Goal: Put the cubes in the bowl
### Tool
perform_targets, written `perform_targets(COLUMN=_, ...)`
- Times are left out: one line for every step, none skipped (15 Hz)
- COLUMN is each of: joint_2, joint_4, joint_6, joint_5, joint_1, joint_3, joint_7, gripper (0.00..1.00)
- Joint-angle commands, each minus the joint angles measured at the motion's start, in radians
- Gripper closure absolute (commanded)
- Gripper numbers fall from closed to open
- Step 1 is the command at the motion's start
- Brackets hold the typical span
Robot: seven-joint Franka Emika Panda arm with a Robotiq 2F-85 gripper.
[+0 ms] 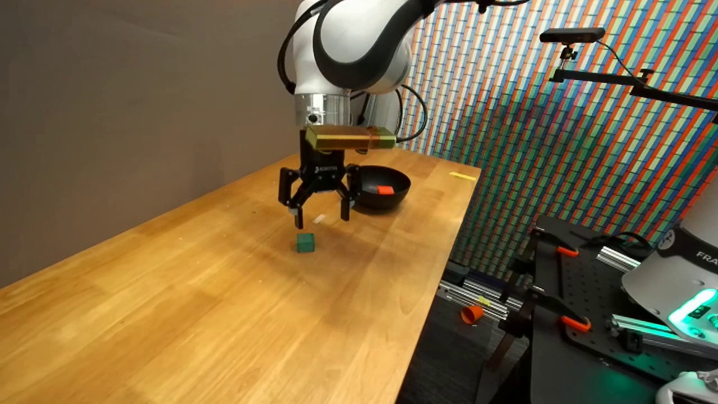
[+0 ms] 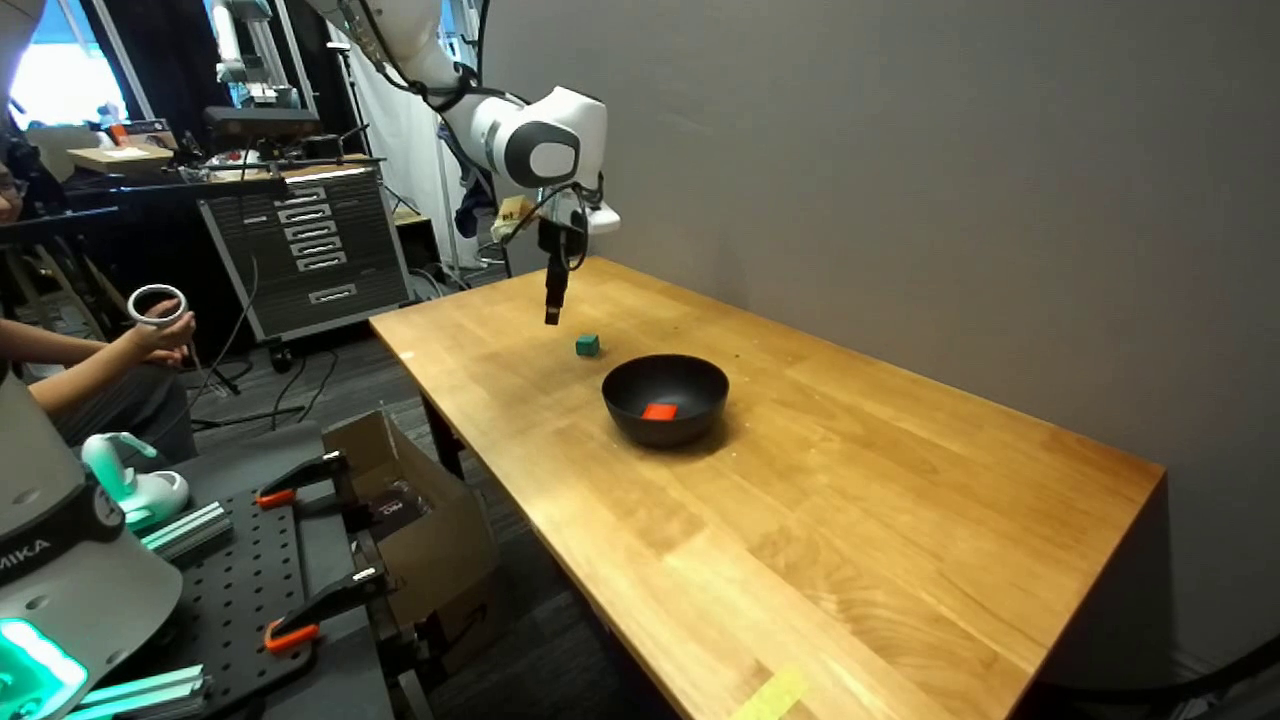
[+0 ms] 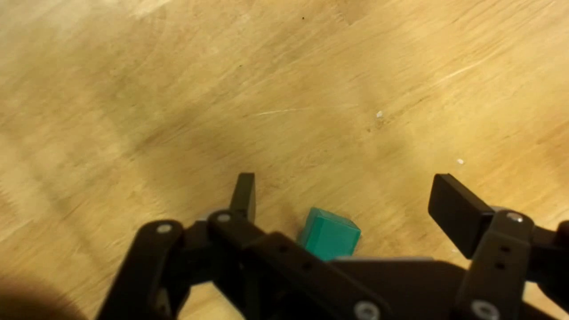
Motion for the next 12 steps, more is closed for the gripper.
perform_targets(joint_2=0.105, joint_4=0.087, joint_6=0.041, joint_5=-0.055, joint_1=0.072, joint_3=-0.063, joint_7=0.126, gripper=0.00)
perform_targets(joint_2=0.127, joint_4=0.098, joint_6=0.060, joint_5=-0.086, joint_1=0.094, joint_3=-0.089, joint_7=0.167, gripper=0.00)
perform_targets(joint_2=0.150, joint_4=0.116, joint_6=0.072, joint_5=-0.110, joint_1=0.108, joint_3=-0.106, joint_7=0.196, gripper=0.00)
perform_targets(joint_2=0.172, joint_4=0.136, joint_6=0.081, joint_5=-0.130, joint_1=0.118, joint_3=-0.121, joint_7=0.223, gripper=0.00)
perform_targets(joint_2=0.192, joint_4=0.154, joint_6=0.086, joint_5=-0.146, joint_1=0.125, joint_3=-0.134, joint_7=0.251, gripper=0.00)
perform_targets(joint_2=0.209, joint_4=0.173, joint_6=0.089, joint_5=-0.161, joint_1=0.133, joint_3=-0.146, joint_7=0.278, gripper=0.00)
perform_targets(joint_2=0.226, joint_4=0.192, joint_6=0.093, joint_5=-0.181, joint_1=0.142, joint_3=-0.161, joint_7=0.304, gripper=0.00)
perform_targets(joint_2=0.241, joint_4=0.210, joint_6=0.090, joint_5=-0.196, joint_1=0.145, joint_3=-0.169, joint_7=0.321, gripper=0.00)
perform_targets(joint_2=0.250, joint_4=0.226, joint_6=0.082, joint_5=-0.216, joint_1=0.152, joint_3=-0.180, joint_7=0.341, gripper=0.25)
perform_targets(joint_2=0.258, joint_4=0.238, joint_6=0.069, joint_5=-0.226, joint_1=0.151, joint_3=-0.183, joint_7=0.349, gripper=0.26)
perform_targets(joint_2=0.254, joint_4=0.245, joint_6=0.049, joint_5=-0.216, joint_1=0.139, joint_3=-0.171, joint_7=0.354, gripper=0.32)
perform_targets(joint_2=0.244, joint_4=0.244, joint_6=0.029, joint_5=-0.195, joint_1=0.124, joint_3=-0.151, joint_7=0.347, gripper=0.42)
